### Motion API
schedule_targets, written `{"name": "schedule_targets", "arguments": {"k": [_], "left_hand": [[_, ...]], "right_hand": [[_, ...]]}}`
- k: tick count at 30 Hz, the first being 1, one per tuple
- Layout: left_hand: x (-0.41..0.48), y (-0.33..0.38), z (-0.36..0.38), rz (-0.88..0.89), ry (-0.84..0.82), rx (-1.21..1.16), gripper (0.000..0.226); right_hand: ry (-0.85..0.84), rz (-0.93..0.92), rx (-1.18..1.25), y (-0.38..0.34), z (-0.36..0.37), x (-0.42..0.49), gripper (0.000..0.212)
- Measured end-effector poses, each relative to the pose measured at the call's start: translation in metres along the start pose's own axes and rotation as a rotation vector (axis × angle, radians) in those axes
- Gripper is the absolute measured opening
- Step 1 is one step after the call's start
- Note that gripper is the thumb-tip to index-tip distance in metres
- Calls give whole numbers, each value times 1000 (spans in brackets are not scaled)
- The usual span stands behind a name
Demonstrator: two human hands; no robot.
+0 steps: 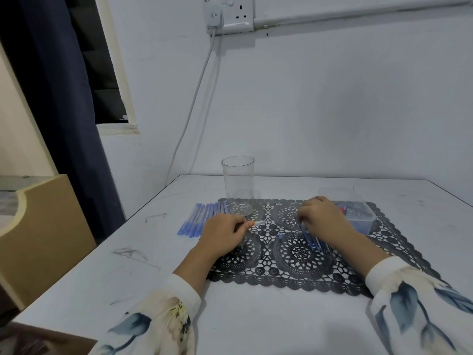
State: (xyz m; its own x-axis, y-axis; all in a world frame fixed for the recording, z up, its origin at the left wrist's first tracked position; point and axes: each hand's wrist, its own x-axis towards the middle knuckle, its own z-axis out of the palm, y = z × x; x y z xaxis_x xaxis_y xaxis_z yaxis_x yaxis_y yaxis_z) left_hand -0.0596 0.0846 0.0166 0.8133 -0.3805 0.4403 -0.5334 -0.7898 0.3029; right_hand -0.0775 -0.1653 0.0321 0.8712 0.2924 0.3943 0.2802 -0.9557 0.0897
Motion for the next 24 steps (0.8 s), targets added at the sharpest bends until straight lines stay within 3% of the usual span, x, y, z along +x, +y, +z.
{"name": "schedule_targets", "arguments": {"k": [4, 7, 11, 14, 24], "left_hand": [[1, 0, 0, -1, 1, 6, 41], [1, -1, 0, 4, 5, 3, 41], [2, -1, 1, 16, 4, 14, 41], [3, -3, 1, 22, -3, 26, 41], [6, -1, 3, 26, -2, 37, 41]], "right_hand": [[258, 261, 304, 6, -9, 5, 21], [298, 492, 329, 18, -21, 12, 24], [-44, 715, 187, 43, -38, 16, 23], [-257, 769, 59, 47, -44, 15, 18], [-564, 735, -98, 37, -49, 24, 33]]}}
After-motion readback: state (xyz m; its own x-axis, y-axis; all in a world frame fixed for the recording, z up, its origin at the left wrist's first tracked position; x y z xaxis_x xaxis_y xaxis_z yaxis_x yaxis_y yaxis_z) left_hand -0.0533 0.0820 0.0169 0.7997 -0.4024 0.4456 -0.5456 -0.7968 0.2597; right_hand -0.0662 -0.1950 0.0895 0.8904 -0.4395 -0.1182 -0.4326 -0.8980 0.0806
